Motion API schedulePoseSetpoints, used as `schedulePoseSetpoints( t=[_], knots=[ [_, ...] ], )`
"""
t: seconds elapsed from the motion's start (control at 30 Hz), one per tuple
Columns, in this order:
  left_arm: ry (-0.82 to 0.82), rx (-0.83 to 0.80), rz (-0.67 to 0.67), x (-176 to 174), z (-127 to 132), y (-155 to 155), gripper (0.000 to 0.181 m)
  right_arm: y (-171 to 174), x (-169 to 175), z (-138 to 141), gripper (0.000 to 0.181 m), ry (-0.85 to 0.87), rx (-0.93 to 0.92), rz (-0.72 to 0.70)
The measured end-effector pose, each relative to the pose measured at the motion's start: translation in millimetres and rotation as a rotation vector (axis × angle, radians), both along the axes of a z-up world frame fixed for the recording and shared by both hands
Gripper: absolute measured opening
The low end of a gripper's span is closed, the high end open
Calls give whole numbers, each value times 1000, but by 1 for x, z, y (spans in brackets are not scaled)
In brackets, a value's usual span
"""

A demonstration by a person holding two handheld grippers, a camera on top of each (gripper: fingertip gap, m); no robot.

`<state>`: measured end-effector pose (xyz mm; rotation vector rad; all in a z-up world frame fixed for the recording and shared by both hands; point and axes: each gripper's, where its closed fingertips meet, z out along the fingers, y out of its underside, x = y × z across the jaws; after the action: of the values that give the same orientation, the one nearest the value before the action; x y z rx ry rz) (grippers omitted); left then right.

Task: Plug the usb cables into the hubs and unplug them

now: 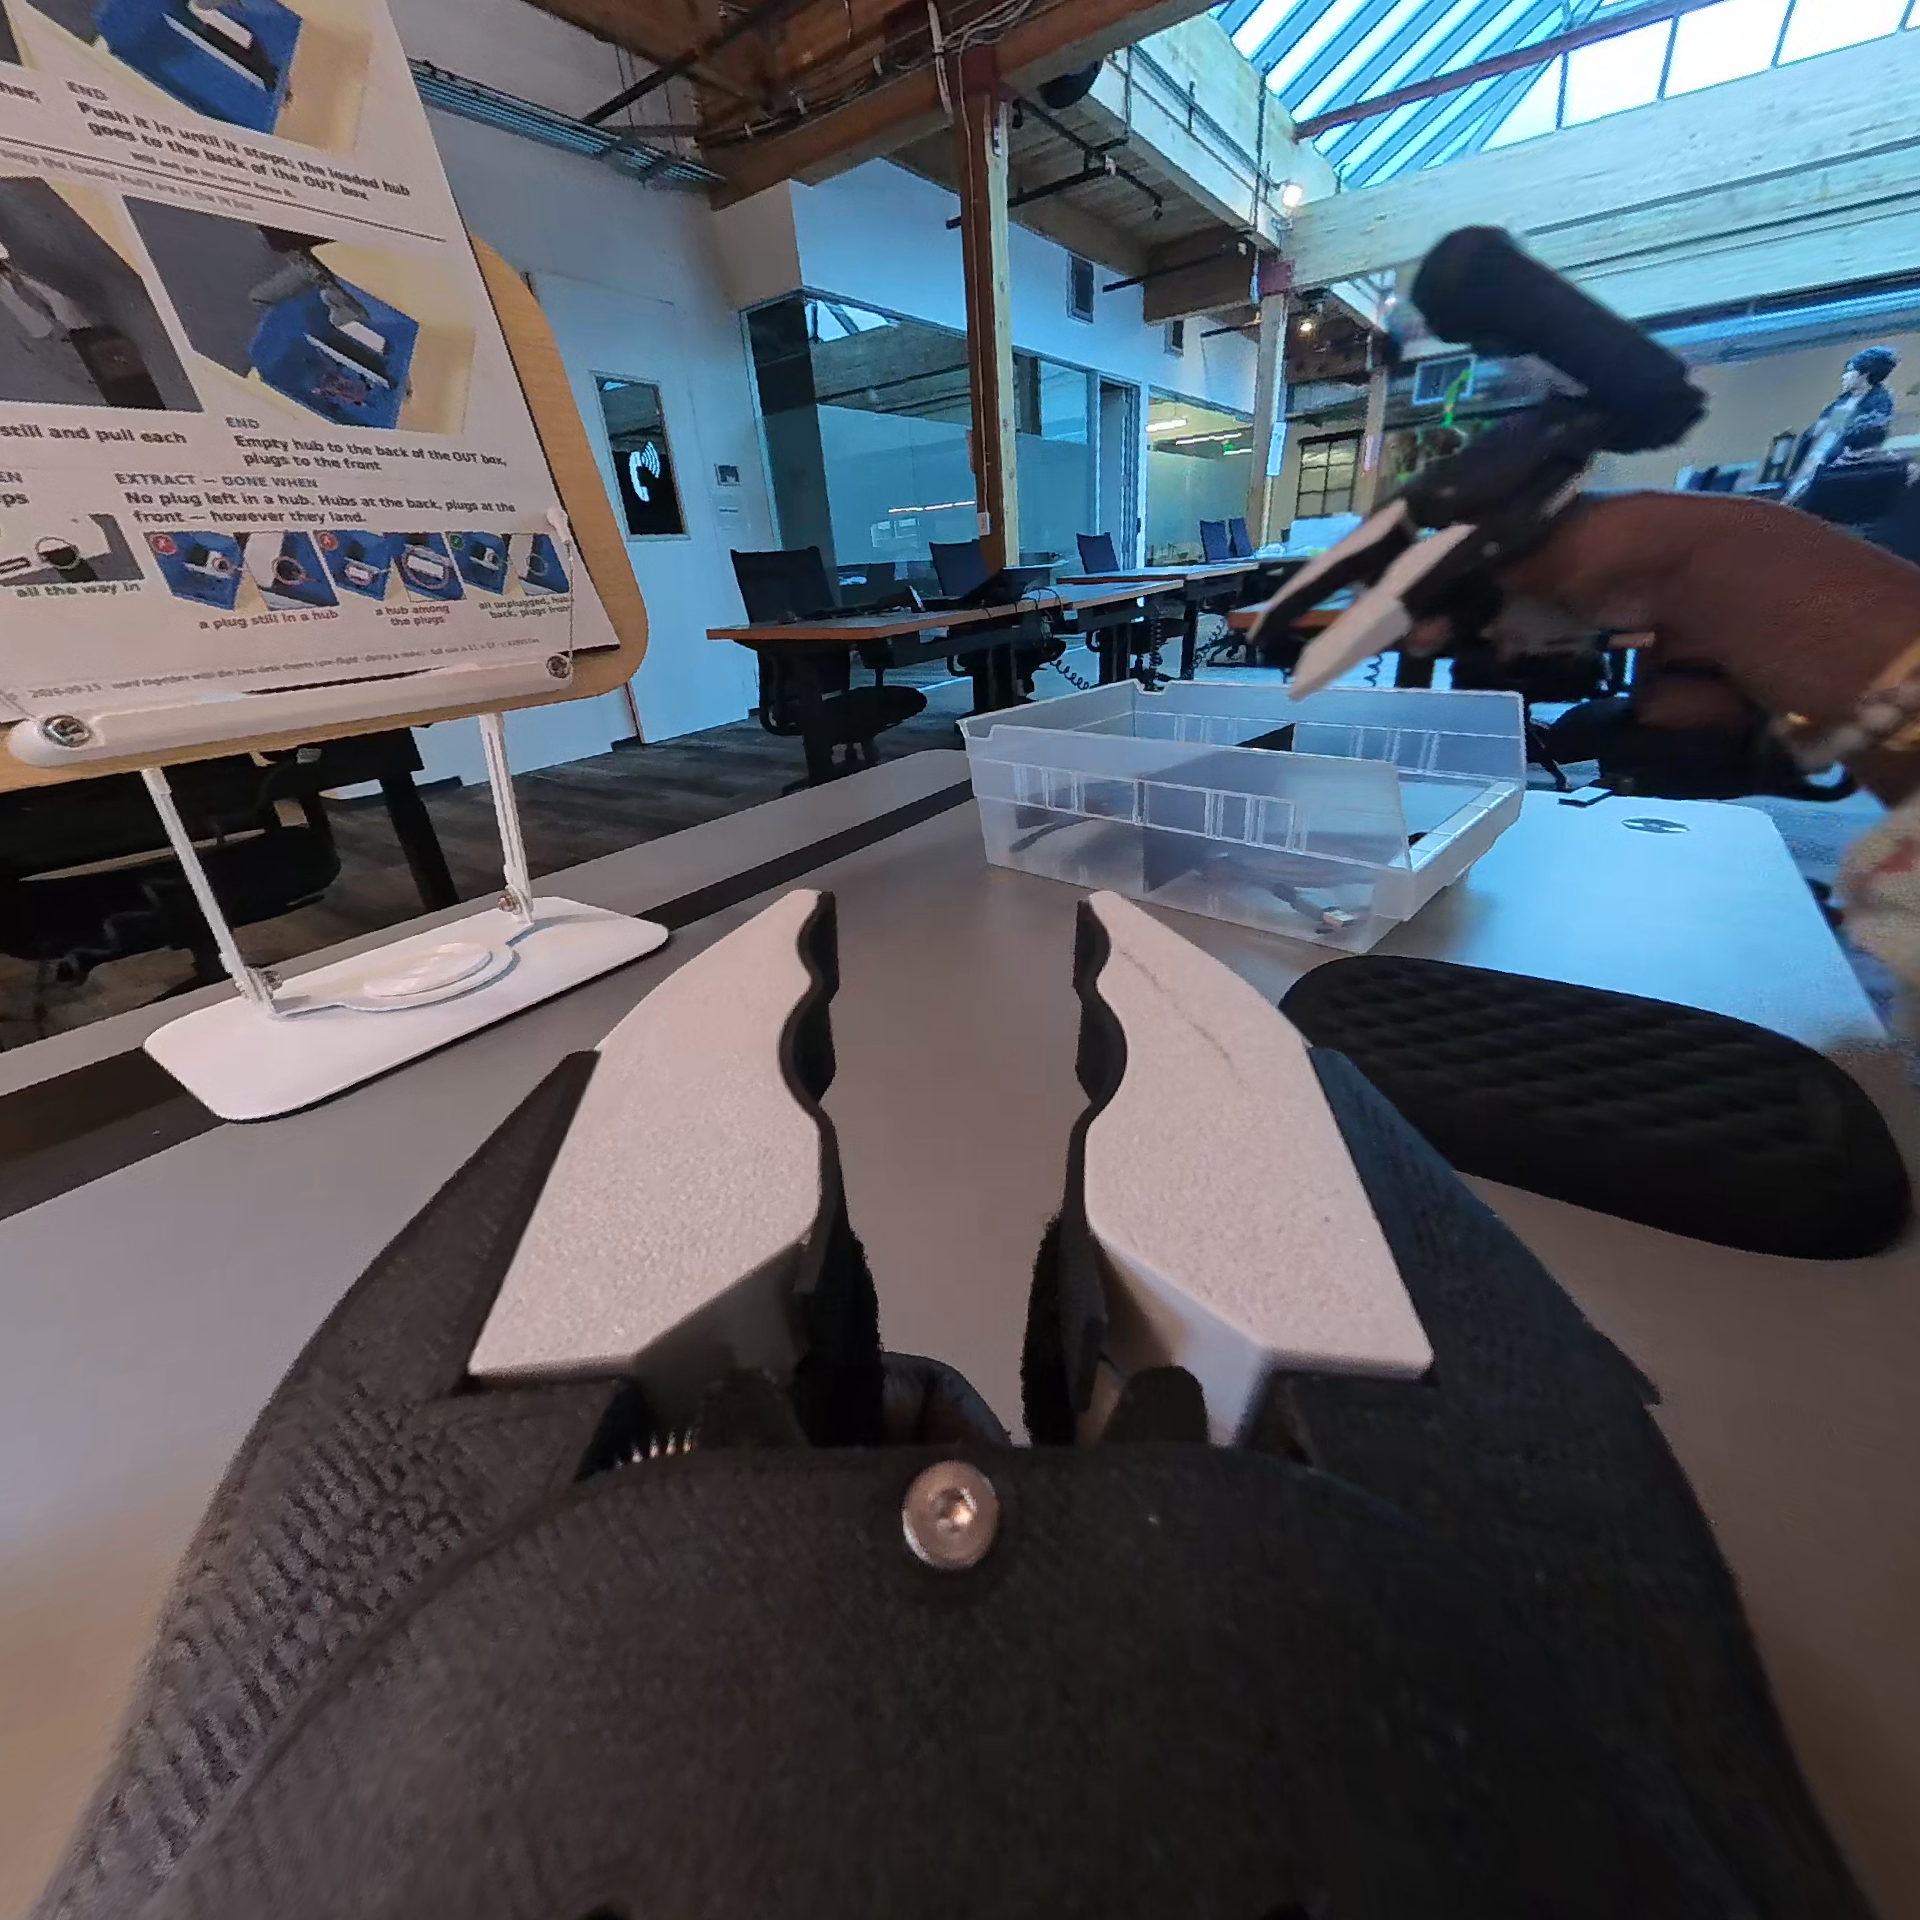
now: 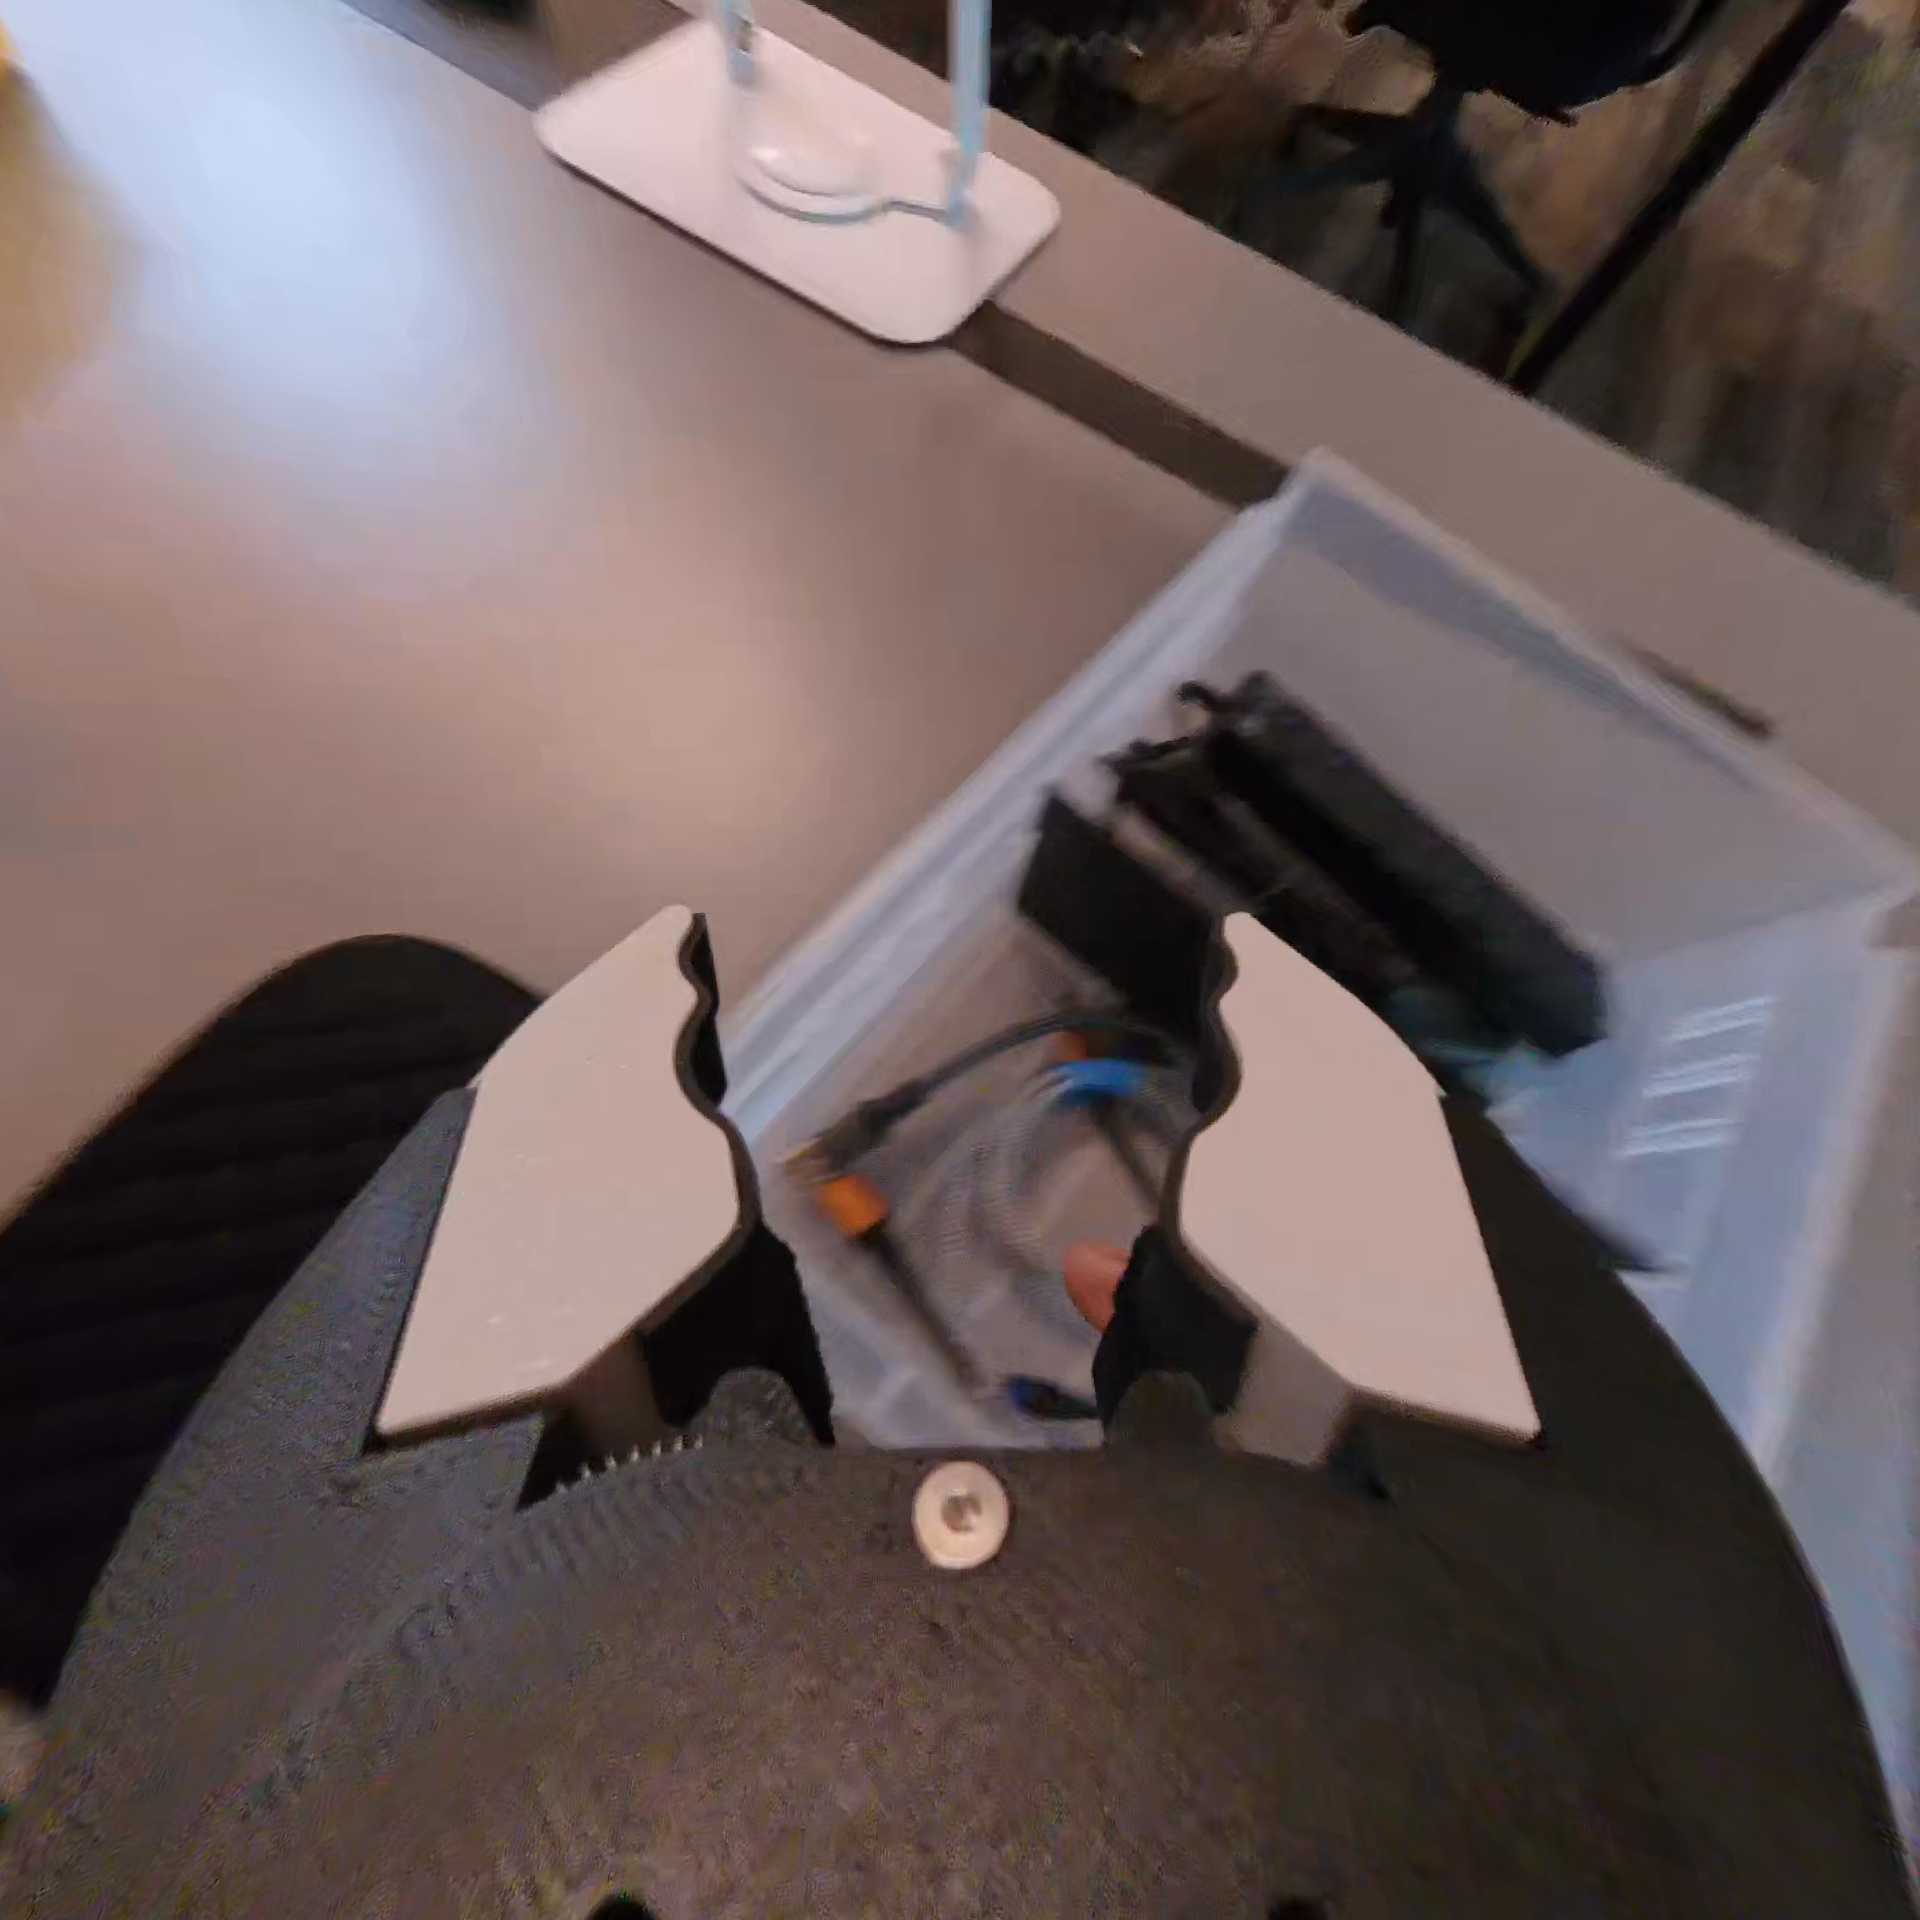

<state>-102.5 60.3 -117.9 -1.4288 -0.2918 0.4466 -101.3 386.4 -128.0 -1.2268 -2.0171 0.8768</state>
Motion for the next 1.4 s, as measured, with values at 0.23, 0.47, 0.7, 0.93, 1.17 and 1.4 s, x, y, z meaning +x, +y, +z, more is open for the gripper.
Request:
schedulePoseSetpoints(
  t=[0.23, 0.47, 0.7, 0.93, 1.17, 1.4],
  knots=[
    [21, -9, 0, 3, 2, 1, 44, -51, 40, -69, 50, -93, 29, -63],
    [65, 22, 5, 10, 15, -3, 44, -46, 6, -70, 27, -34, 311, -43],
    [95, 42, -14, 28, 30, -15, 44, -76, -22, -70, 28, -29, 317, -23],
    [169, 50, 89, 41, 59, -72, 44, -121, -44, -69, 28, -1, 328, 23],
    [178, -57, 369, 25, 58, -165, 44, -182, -55, -68, 28, 17, 337, 104],
    [133, -124, 755, 14, 48, -284, 44, -261, -57, -64, 30, 54, 355, 241]
  ],
)
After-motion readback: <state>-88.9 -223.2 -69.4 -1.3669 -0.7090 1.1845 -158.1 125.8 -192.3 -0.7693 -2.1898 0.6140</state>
